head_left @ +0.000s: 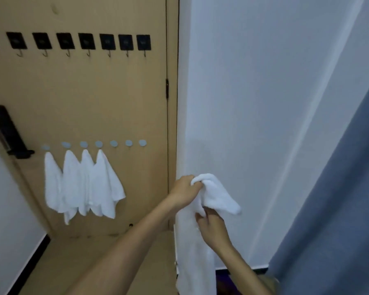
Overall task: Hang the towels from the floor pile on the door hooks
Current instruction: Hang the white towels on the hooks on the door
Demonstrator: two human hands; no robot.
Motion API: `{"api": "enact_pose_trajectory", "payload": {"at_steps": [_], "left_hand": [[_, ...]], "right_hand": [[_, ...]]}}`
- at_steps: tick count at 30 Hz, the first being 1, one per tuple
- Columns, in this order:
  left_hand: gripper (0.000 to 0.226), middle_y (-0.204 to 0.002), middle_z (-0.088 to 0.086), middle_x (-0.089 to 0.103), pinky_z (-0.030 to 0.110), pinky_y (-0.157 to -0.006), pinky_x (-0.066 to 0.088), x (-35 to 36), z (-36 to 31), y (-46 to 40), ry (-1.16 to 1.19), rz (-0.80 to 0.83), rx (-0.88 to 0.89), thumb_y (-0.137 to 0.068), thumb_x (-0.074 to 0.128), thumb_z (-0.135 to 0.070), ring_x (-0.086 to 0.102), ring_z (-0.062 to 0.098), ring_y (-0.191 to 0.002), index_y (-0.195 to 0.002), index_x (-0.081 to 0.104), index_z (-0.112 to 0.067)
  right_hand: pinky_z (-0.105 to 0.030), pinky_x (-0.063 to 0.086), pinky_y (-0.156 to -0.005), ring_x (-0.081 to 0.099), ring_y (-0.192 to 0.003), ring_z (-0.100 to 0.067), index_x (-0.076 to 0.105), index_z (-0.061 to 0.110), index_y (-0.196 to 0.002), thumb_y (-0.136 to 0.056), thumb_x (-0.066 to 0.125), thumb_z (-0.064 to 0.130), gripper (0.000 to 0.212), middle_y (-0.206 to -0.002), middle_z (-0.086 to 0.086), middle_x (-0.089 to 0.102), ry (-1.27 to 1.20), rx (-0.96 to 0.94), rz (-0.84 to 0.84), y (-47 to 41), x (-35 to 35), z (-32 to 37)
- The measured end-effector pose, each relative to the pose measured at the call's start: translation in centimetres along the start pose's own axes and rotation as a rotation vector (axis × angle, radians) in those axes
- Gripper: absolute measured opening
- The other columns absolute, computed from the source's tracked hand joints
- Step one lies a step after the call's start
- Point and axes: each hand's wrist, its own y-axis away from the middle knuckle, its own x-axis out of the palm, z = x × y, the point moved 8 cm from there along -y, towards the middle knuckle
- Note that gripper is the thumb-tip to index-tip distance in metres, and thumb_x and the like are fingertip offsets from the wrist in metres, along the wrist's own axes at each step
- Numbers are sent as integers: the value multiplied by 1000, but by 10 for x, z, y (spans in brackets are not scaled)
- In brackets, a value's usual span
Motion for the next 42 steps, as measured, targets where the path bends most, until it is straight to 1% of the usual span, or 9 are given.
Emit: {"api": "enact_pose_trajectory", "payload": {"at_steps": [6, 9, 13, 17, 25, 31, 35, 39, 42], "left_hand": [[21, -74, 1, 60, 16, -53, 40, -98, 55, 24, 155, -100, -90, -92, 52, -15, 54, 13, -72, -75, 63, -11], [20, -87, 7, 65, 12, -54, 45, -131, 79, 35, 209, -139, -134, -91, 55, -15, 60, 14, -78, -97, 68, -2], [17, -80, -2, 64, 16, -58, 45, -162, 102, 46, 223, -132, -184, -88, 57, -21, 59, 8, -73, -93, 69, -9], [18, -74, -5, 60, 27, -66, 41, -204, 124, 53, 92, -155, -184, -84, 56, -28, 56, 13, -76, -70, 62, -20], [24, -86, 5, 67, 32, -70, 45, -266, 155, 66, -13, -242, -235, -84, 56, -31, 60, 19, -80, -78, 68, -12], [29, -87, 13, 67, 31, -66, 45, -294, 172, 74, -74, -334, -248, -87, 50, -25, 62, 27, -82, -82, 68, -3], [17, -80, 6, 60, 27, -56, 36, -300, 183, 82, -483, -367, -279, -89, 45, -24, 57, 26, -75, -77, 52, -14], [46, -125, 9, 49, 39, -90, 40, -282, 184, 79, -767, -234, -307, -84, 53, -37, 48, 28, -112, -125, 43, -17], [65, -142, 1, 37, 43, -106, 31, -240, 158, 69, -609, 14, -95, -79, 60, -28, 31, 24, -133, -138, 34, -27]], "right_hand": [[-32, 59, -65, 69, -76, -13, 61, 27, -106, -94, 46, 12, 25, -106, 1, 67, -258, 3, 173, -5, 86, 49], [-15, 52, -57, 65, -66, 2, 52, 19, -123, -96, 49, 18, 27, -114, -11, 63, -229, -41, 357, -5, 139, 79], [-19, 41, -55, 53, -58, 0, 54, 21, -73, -94, 52, 18, 21, -68, 2, 60, -72, -159, 269, -10, 173, 107], [-22, 40, -61, 51, -64, -8, 54, 11, -73, -91, 58, 22, 22, -68, 5, 56, -53, -167, 322, -14, 198, 115], [-15, 48, -64, 59, -66, 0, 58, 6, -71, -90, 62, 15, 22, -73, 3, 62, -259, -193, 520, -3, 224, 140], [-16, 43, -60, 53, -64, -8, 50, 5, -74, -95, 53, 12, 22, -72, -3, 55, -243, -124, 445, -11, 216, 134], [-22, 35, -60, 42, -62, -12, 45, 10, -73, -97, 47, 19, 26, -69, -2, 46, -136, -157, 299, -25, 199, 132], [-17, 34, -58, 43, -62, -3, 50, 15, -76, -97, 48, 22, 22, -69, 9, 50, -28, -305, 248, -31, 192, 156], [-19, 34, -59, 43, -63, -4, 52, 13, -80, -96, 49, 22, 19, -71, 7, 52, 55, -405, 277, -31, 195, 176]]}}
